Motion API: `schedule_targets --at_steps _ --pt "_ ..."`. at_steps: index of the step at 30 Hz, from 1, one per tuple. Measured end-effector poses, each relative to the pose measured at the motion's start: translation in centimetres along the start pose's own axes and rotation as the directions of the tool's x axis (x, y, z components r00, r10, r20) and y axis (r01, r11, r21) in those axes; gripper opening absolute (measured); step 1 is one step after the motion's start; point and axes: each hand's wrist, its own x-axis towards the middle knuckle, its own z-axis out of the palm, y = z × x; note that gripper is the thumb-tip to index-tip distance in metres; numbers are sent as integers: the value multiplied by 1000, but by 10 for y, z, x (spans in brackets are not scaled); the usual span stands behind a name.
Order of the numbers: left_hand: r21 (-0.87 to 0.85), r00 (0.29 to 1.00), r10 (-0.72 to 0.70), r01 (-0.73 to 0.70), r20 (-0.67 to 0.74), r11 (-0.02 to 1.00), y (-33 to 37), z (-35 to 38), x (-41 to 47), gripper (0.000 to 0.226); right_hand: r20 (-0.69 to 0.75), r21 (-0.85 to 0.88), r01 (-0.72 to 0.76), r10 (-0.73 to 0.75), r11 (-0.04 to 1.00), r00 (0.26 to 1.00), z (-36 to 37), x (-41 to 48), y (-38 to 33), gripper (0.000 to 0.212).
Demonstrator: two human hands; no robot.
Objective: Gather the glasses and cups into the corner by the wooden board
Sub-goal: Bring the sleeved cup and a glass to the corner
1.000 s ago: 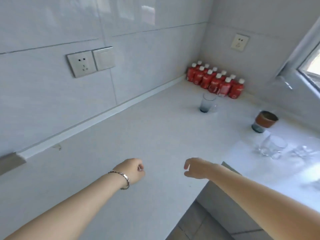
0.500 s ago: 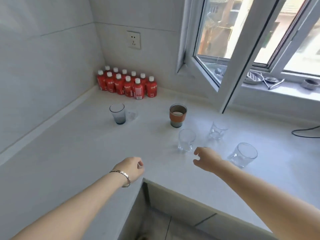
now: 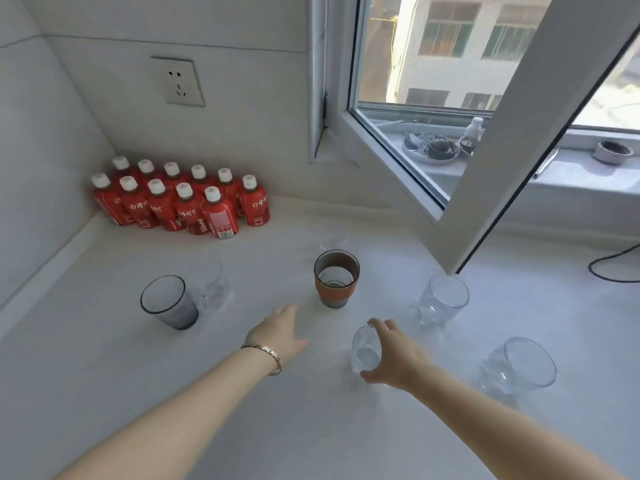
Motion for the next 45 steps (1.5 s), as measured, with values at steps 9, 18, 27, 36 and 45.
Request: schedule_targets --at_steps 9,18,27,36,45 --pt "-21 989 77 -80 -123 997 66 -8 101 115 -82 133 -128 140 983 987 -26 14 15 92" --pt "-185 973 -45 2 -227 983 47 11 39 91 -111 65 -53 60 996 992 -49 2 25 92" --pt "-259 891 -267 178 -367 949 16 48 -135 105 -33 -104 290 -295 951 955 -31 -54 -18 91" --pt "-502 564 -696 487 -445 715 -35 118 -361 104 239 -216 714 -673 666 700 53 -184 -109 91" --pt "-696 200 -920 606 -336 386 -84 213 -574 98 479 -153 909 -775 388 412 183 -350 -182 88"
